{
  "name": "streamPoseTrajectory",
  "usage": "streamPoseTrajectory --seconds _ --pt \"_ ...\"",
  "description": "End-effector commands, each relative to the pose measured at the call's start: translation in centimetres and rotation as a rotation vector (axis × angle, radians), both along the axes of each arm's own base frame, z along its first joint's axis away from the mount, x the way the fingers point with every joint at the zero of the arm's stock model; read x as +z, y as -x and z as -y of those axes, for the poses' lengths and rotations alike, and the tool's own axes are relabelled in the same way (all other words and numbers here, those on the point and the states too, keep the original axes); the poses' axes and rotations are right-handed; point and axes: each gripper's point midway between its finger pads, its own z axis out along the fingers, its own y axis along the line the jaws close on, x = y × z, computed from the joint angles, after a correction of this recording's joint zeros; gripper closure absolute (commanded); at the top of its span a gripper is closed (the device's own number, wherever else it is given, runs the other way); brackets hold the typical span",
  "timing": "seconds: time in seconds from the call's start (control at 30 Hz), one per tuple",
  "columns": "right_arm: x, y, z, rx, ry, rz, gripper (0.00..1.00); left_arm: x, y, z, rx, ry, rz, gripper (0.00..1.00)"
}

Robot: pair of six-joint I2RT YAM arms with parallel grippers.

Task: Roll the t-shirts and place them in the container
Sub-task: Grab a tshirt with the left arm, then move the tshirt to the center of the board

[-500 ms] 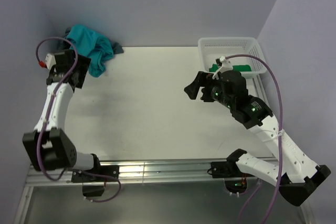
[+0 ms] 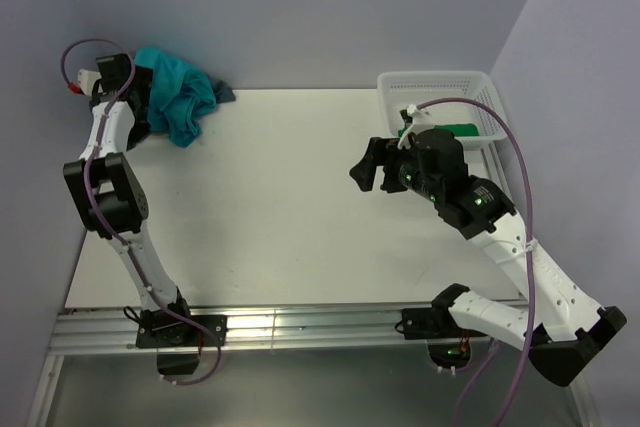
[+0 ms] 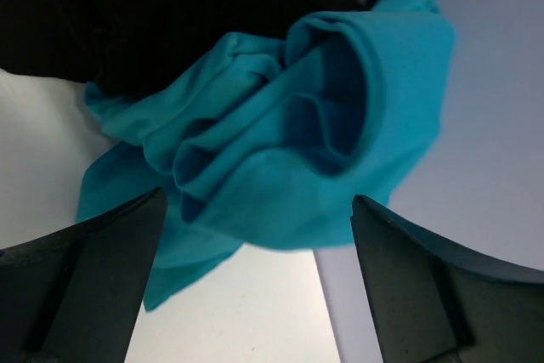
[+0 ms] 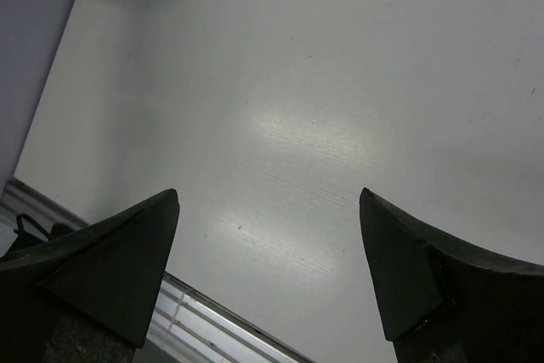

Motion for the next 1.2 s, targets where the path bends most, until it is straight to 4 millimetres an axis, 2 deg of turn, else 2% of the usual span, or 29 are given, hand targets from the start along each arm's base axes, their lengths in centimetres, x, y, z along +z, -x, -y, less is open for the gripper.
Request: streamPoseTrajectory --seconds 0.0,0.1,0.13,0.17,0.23,0.27,0.33,0.37,0.4,0.43,0.5,0.53,0.57,0.6,0.63,0.67,0.73,0.77,0.8,0.83,0.87,0.93,0.97,1.03,1.07,1.1,1.17 --pt "1.7 -0.1 0.4 -0.003 0.013 0.051 0.07 -0.4 -2.4 0.1 -0.007 0.061 0.052 0.03" --pt "1.6 -0.2 0.8 -0.027 0.016 0.056 0.07 -1.7 -4.1 0.4 -0.035 0.084 0.079 0.05" --pt "1.5 -0.2 0.9 -0.029 0.019 0.053 0.07 -1.5 -4.6 0.4 -0.032 0.091 0.092 0.06" --pt "1.2 -0.2 1.0 -0.034 0.027 0.049 0.07 -2.6 -5.1 0.4 -0.033 0.097 0.085 0.10" --pt "0.9 -0.3 1.3 -0.049 0.040 0.037 0.07 -2.9 -6.2 0.8 -0.062 0.112 0.111 0.20" --pt "0.9 -0.3 1.3 -0.050 0.042 0.035 0.07 -4.1 -6.7 0.9 -0.069 0.122 0.105 0.36" --pt "0.9 -0.3 1.3 -0.053 0.041 0.030 0.07 -3.3 -7.8 1.3 -0.098 0.135 0.143 0.62" --pt "0.9 -0.3 1.3 -0.054 0.039 0.031 0.07 -3.7 -8.2 1.5 -0.113 0.143 0.143 0.93" --pt "0.8 -0.2 1.4 -0.056 0.039 0.027 0.07 -3.3 -8.4 1.8 -0.132 0.145 0.147 1.00" --pt "0.8 -0.3 1.3 -0.056 0.036 0.027 0.07 -1.3 -8.5 2.4 -0.157 0.137 0.173 1.00" --pt "0.5 -0.3 1.3 -0.055 0.037 0.024 0.08 1.0 -7.9 3.3 -0.187 0.113 0.197 1.00" --pt "0.6 -0.4 1.1 -0.050 0.034 0.030 0.08 1.3 -7.3 4.6 -0.221 0.097 0.186 1.00" --pt "0.4 -0.5 1.0 -0.043 0.037 0.029 0.08 5.1 -6.1 5.6 -0.244 0.072 0.235 1.00" --pt "0.4 -0.6 1.0 -0.043 0.038 0.034 0.08 5.0 -4.9 6.2 -0.253 0.064 0.216 1.00" --pt "0.6 -0.7 0.9 -0.041 0.039 0.043 0.08 6.2 -3.8 7.0 -0.272 0.033 0.211 1.00" --pt "0.5 -1.0 0.9 -0.046 0.045 0.044 0.08 10.0 -2.1 8.8 -0.299 0.001 0.255 1.00" --pt "0.9 -1.3 0.7 -0.046 0.039 0.057 0.09 11.9 0.1 10.7 -0.339 -0.047 0.248 1.00" --pt "1.0 -1.4 0.4 -0.034 0.035 0.058 0.09 14.8 2.2 13.2 -0.380 -0.064 0.276 1.00" --pt "1.2 -1.6 0.4 -0.031 0.032 0.066 0.09 15.8 3.4 14.6 -0.409 -0.080 0.288 1.00" --pt "1.6 -1.8 0.3 -0.035 0.023 0.076 0.09 16.0 4.6 16.1 -0.442 -0.091 0.277 1.00" --pt "1.6 -2.0 0.1 -0.032 0.020 0.080 0.09 18.4 7.4 20.1 -0.520 -0.097 0.310 1.00" --pt "2.3 -2.4 0.0 -0.036 0.004 0.097 0.10 19.1 10.5 22.8 -0.562 -0.106 0.298 1.00" --pt "2.3 -2.6 -0.2 -0.037 0.000 0.098 0.10 21.2 13.9 25.4 -0.616 -0.099 0.329 1.00" --pt "3.0 -2.8 -0.4 -0.034 -0.022 0.110 0.10 21.9 17.1 27.4 -0.644 -0.088 0.345 1.00" --pt "3.2 -2.8 -0.4 -0.035 -0.029 0.111 0.10 24.0 19.5 27.3 -0.643 -0.086 0.402 1.00" --pt "3.4 -2.8 -0.5 -0.035 -0.034 0.111 0.10 23.5 20.3 27.6 -0.649 -0.080 0.399 1.00" --pt "3.5 -2.8 -0.5 -0.040 -0.046 0.109 0.11 24.2 21.9 27.6 -0.649 -0.052 0.431 1.00"
